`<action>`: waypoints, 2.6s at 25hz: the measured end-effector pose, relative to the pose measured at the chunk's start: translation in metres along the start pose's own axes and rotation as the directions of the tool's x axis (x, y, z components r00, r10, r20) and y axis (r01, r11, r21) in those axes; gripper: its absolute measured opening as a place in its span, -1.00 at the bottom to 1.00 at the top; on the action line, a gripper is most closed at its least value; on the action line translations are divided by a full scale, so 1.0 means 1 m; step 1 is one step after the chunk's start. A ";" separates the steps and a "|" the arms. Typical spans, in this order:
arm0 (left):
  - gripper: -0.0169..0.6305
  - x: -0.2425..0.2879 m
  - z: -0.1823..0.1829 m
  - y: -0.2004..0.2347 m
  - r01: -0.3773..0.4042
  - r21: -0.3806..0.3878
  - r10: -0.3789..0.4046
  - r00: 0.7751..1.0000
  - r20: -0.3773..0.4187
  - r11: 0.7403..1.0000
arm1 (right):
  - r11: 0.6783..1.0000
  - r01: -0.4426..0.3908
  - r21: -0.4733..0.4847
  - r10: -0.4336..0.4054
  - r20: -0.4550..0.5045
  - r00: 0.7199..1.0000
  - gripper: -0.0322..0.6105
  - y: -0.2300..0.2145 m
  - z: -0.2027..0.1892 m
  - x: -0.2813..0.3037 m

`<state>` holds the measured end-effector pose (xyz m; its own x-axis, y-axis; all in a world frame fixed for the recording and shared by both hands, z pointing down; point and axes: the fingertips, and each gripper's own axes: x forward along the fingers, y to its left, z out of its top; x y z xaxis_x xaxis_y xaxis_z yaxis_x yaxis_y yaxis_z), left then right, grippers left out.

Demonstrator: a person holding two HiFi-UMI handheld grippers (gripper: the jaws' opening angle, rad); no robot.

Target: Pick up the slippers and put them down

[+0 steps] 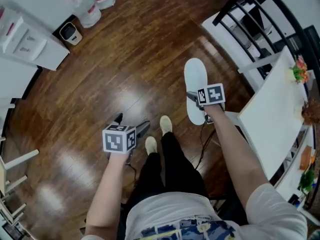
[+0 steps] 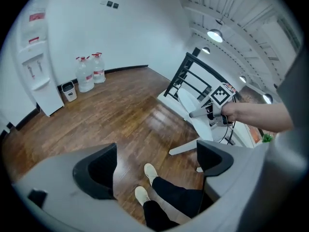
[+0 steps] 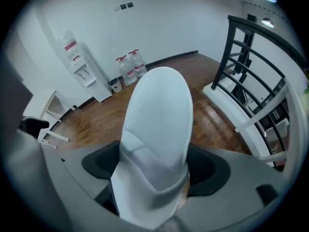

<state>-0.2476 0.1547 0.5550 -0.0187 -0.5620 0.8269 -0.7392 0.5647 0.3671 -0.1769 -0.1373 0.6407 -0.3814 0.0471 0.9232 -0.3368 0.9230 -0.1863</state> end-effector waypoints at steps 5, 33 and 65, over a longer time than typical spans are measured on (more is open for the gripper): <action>0.65 0.106 0.013 0.039 -0.033 -0.067 0.033 0.999 0.001 0.997 | 0.999 -0.026 -0.037 0.026 -0.014 1.000 0.49 -0.035 0.024 0.128; 0.65 0.558 -0.171 0.252 -0.041 -0.241 0.021 0.996 -0.085 0.970 | 0.996 -0.069 -0.047 0.064 -0.114 0.991 0.49 -0.072 -0.139 0.680; 0.65 0.508 -0.147 0.208 0.010 -0.223 -0.037 0.993 -0.115 0.975 | 0.997 -0.034 -0.066 0.025 -0.130 0.991 0.77 -0.058 -0.142 0.591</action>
<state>-0.3116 0.0757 1.1142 0.0857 -0.5092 0.8564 -0.5707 0.6795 0.4611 -0.2604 -0.1086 1.2454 -0.2746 0.1195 0.9541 -0.2666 0.9439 -0.1950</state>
